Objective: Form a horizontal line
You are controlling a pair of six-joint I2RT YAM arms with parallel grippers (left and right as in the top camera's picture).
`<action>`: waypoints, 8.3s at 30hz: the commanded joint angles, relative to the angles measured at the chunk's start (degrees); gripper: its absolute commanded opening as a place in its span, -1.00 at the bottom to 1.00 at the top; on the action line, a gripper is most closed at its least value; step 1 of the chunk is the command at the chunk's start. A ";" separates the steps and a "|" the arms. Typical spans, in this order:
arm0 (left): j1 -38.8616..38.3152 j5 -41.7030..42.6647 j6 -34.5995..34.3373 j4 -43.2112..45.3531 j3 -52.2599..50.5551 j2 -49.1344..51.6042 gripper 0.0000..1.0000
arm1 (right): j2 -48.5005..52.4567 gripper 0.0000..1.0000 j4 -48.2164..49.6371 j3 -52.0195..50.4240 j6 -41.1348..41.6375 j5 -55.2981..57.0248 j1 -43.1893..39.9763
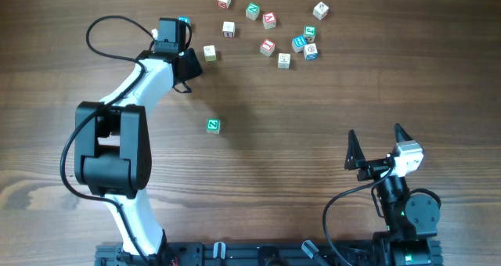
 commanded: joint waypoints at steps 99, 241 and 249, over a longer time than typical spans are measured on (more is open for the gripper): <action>-6.93 2.23 8.07 -25.70 -14.43 -17.27 -0.41 | -0.46 0.99 0.35 -0.07 -0.52 -0.70 -0.24; -11.45 3.08 -2.78 0.74 -19.47 -16.72 -0.92 | -0.46 0.99 0.35 -0.07 -0.52 -0.70 -0.22; -11.45 3.08 -2.75 1.31 -19.47 -14.69 -0.92 | -0.46 0.99 0.35 -0.07 -0.52 -0.70 -0.24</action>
